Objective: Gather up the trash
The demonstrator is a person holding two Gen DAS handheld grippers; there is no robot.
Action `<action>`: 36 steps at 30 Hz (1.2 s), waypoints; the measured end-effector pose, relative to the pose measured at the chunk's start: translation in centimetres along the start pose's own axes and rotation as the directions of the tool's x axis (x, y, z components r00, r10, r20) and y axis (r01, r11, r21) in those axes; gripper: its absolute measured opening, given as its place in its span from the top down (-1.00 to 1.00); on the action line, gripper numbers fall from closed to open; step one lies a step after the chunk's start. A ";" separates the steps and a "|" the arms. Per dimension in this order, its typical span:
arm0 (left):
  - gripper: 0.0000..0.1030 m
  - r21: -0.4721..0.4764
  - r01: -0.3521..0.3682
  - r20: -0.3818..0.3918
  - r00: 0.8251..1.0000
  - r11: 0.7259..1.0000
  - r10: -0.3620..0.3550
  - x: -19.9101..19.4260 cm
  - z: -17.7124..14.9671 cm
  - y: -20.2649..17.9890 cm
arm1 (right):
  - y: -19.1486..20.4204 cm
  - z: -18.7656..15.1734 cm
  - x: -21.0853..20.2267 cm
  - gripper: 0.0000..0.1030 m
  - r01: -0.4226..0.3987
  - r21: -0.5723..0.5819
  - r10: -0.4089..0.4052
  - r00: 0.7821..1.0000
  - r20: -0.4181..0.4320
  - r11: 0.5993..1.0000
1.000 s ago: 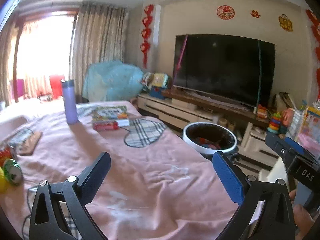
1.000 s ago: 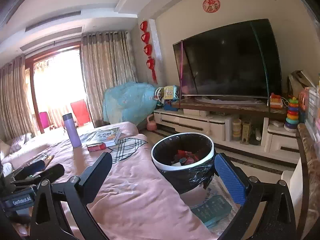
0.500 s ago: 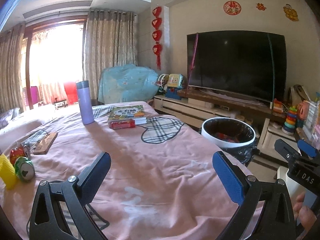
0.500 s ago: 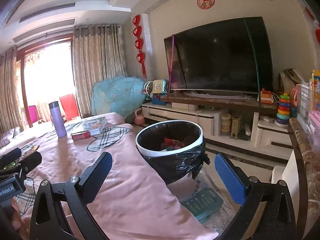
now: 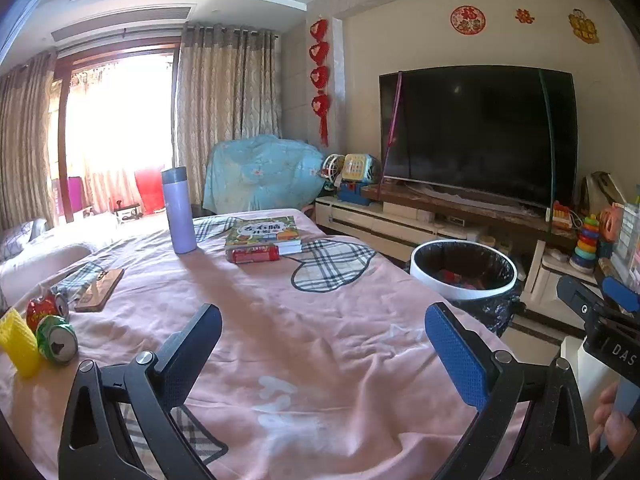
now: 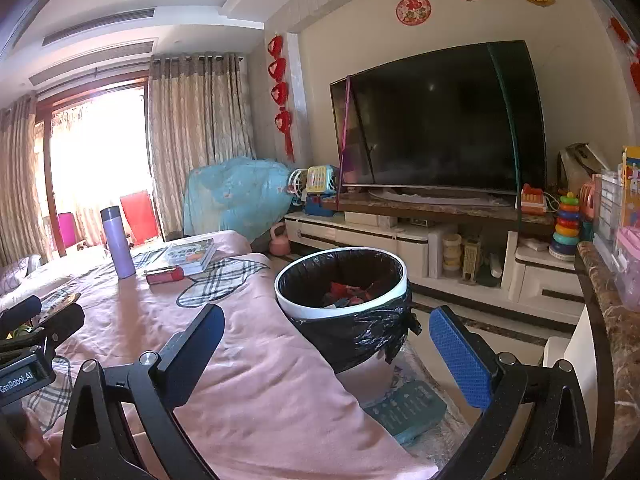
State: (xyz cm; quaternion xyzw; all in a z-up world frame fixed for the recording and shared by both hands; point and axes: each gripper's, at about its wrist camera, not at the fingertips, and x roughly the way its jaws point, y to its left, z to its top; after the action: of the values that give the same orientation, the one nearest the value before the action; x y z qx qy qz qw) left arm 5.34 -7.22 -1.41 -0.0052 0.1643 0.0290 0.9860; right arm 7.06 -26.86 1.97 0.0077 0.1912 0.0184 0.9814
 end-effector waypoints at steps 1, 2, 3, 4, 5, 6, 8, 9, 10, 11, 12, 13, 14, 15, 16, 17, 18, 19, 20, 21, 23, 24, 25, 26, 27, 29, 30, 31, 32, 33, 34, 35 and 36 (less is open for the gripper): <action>-0.99 -0.001 0.001 0.002 1.000 1.000 -0.001 0.0 0.0 0.0 | 0.1 0.0 0.0 -1.00 -0.001 0.001 0.001 1.000 0.000 1.000; -0.99 0.000 0.001 0.004 1.000 1.000 -0.001 0.0 0.0 0.0 | 0.1 0.0 0.0 -1.00 -0.003 0.001 0.003 1.000 0.001 1.000; -0.99 0.000 0.000 0.005 1.000 1.000 0.000 0.1 -0.1 0.1 | 0.1 0.0 0.0 -1.00 -0.002 -0.001 0.002 1.000 0.001 1.000; -0.99 0.001 -0.001 0.009 1.000 1.000 0.001 0.1 -0.1 0.1 | 0.2 0.0 0.0 -1.00 0.001 -0.002 -0.001 1.000 0.000 1.000; -0.99 0.002 -0.001 0.012 1.000 1.000 0.001 0.0 -0.2 0.2 | 0.2 0.0 -0.1 -1.00 0.002 -0.003 -0.002 1.000 0.000 1.000; -0.99 0.004 -0.003 0.015 1.000 1.000 0.003 0.0 -0.3 0.2 | 0.2 -0.1 -0.1 -1.00 0.002 -0.002 -0.002 1.000 0.000 1.000; -0.99 0.006 -0.001 0.021 1.000 1.000 0.001 -0.1 -0.4 0.3 | 0.2 0.0 -0.1 -1.00 0.001 -0.002 -0.001 1.000 0.000 1.000; -0.99 0.006 -0.001 0.022 1.000 1.000 0.001 -0.1 -0.4 0.3 | 0.2 -0.1 -0.1 -1.00 0.000 -0.003 0.000 1.000 0.000 1.000; -0.99 0.006 -0.002 0.023 1.000 1.000 0.001 0.0 -0.4 0.3 | 0.2 -0.1 -0.1 -1.00 0.002 -0.004 -0.002 1.000 0.002 1.000; -0.99 0.006 -0.002 0.024 1.000 1.000 0.001 0.0 -0.5 0.4 | 0.2 -0.1 -0.1 -1.00 0.002 -0.005 -0.002 1.000 0.004 1.000; -0.99 0.006 -0.004 0.024 1.000 1.000 0.003 0.0 -0.5 0.4 | 0.2 -0.1 -0.1 -1.00 0.001 -0.004 -0.001 1.000 0.003 1.000; -0.99 0.006 -0.004 0.025 1.000 1.000 0.004 0.0 -0.5 0.4 | 0.2 -0.1 -0.1 -1.00 0.001 -0.005 -0.001 1.000 0.003 1.000; -0.99 0.007 -0.005 0.028 1.000 1.000 0.005 0.0 -0.5 0.4 | 0.2 -0.1 -0.1 -1.00 0.000 -0.004 0.000 1.000 0.001 1.000; -0.99 0.008 -0.007 0.031 0.999 1.000 0.007 -0.1 -0.5 0.4 | 0.2 -0.1 -0.1 -1.00 -0.002 -0.003 0.002 1.000 0.000 1.000; -0.99 0.009 -0.006 0.034 0.999 1.000 0.006 -0.1 -0.5 0.5 | 0.2 -0.1 -0.1 -1.00 -0.002 -0.002 0.002 1.000 0.000 1.000; -0.99 0.008 -0.004 0.035 0.999 1.000 0.004 -0.1 -0.6 0.5 | 0.2 -0.1 -0.2 -1.00 -0.004 0.000 0.004 1.000 0.000 1.000; -0.99 0.008 -0.004 0.035 0.999 1.000 0.003 -0.1 -0.6 0.5 | 0.2 0.0 -0.2 -1.00 -0.005 -0.001 0.005 1.000 0.000 1.000; -0.99 0.008 -0.002 0.035 0.999 1.000 0.002 -0.1 -0.6 0.6 | 0.2 0.0 -0.1 -1.00 -0.005 -0.001 0.005 1.000 0.000 1.000; -0.99 0.008 -0.001 0.035 0.999 1.000 0.001 0.0 -0.6 0.6 | 0.2 0.0 -0.2 -1.00 -0.006 0.000 0.006 1.000 0.000 1.000; -0.99 0.007 0.000 0.034 0.999 1.000 0.000 0.0 -0.6 0.6 | 0.2 0.0 -0.2 -1.00 -0.006 0.000 0.006 1.000 0.000 1.000; -0.99 0.006 0.001 0.032 0.999 1.000 -0.002 0.0 -0.7 0.7 | 0.3 0.0 -0.2 -1.00 -0.007 0.000 0.007 1.000 0.002 1.000; -0.99 0.006 0.003 0.030 1.000 1.000 -0.003 0.1 -0.7 0.8 | 0.3 0.0 -0.2 -1.00 -0.008 -0.001 0.008 1.000 0.002 1.000; -0.99 0.005 0.003 0.029 1.000 1.000 -0.004 0.2 -0.7 0.8 | 0.3 0.0 -0.2 -1.00 -0.009 0.000 0.009 1.000 0.001 1.000; -0.99 0.006 0.004 0.028 1.000 1.000 -0.005 0.2 -0.6 0.8 | 0.3 0.0 -0.2 -1.00 -0.011 0.000 0.011 1.000 0.000 1.000; -0.99 0.007 0.005 0.027 1.000 1.000 -0.005 0.2 -0.6 0.8 | 0.3 0.0 -0.2 -1.00 -0.012 0.000 0.012 1.000 0.000 1.000; -0.99 0.008 0.003 0.025 1.000 1.000 -0.004 0.2 -0.6 0.8 | 0.3 0.0 -0.1 -1.00 -0.010 0.000 0.010 1.000 0.000 1.000; -0.99 0.008 0.005 0.025 1.000 1.000 -0.005 0.2 -0.7 0.8 | 0.3 0.0 -0.1 -1.00 -0.010 0.001 0.010 1.000 0.001 1.000; -0.99 0.009 0.005 0.025 1.000 1.000 -0.005 0.2 -0.6 0.8 | 0.3 0.0 -0.1 -1.00 -0.011 0.002 0.011 1.000 0.001 1.000; -0.99 0.009 0.002 0.025 1.000 1.000 -0.003 0.2 -0.6 0.8 | 0.3 0.0 -0.1 -1.00 -0.012 0.004 0.012 1.000 0.001 1.000; -0.99 0.008 0.003 0.025 1.000 1.000 -0.003 0.2 -0.7 0.8 | 0.2 0.0 -0.1 -1.00 -0.013 0.003 0.013 1.000 0.001 1.000; -0.99 0.007 0.004 0.024 1.000 1.000 -0.004 0.3 -0.6 0.9 | 0.3 0.0 -0.1 -1.00 -0.012 0.002 0.012 1.000 0.001 1.000; -0.99 0.008 0.004 0.024 1.000 1.000 -0.005 0.2 -0.7 0.8 | 0.3 0.0 -0.1 -1.00 -0.011 0.001 0.011 1.000 0.001 1.000; -0.99 0.007 0.005 0.023 1.000 1.000 -0.005 0.2 -0.7 0.8 | 0.3 0.0 -0.1 -1.00 -0.012 0.001 0.012 1.000 0.001 1.000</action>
State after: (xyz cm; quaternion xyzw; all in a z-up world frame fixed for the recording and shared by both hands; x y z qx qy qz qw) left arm 5.30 -6.42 -2.13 -0.0017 0.1533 0.0261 0.9878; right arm 6.98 -26.60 2.02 0.0092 0.1904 0.0241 0.9814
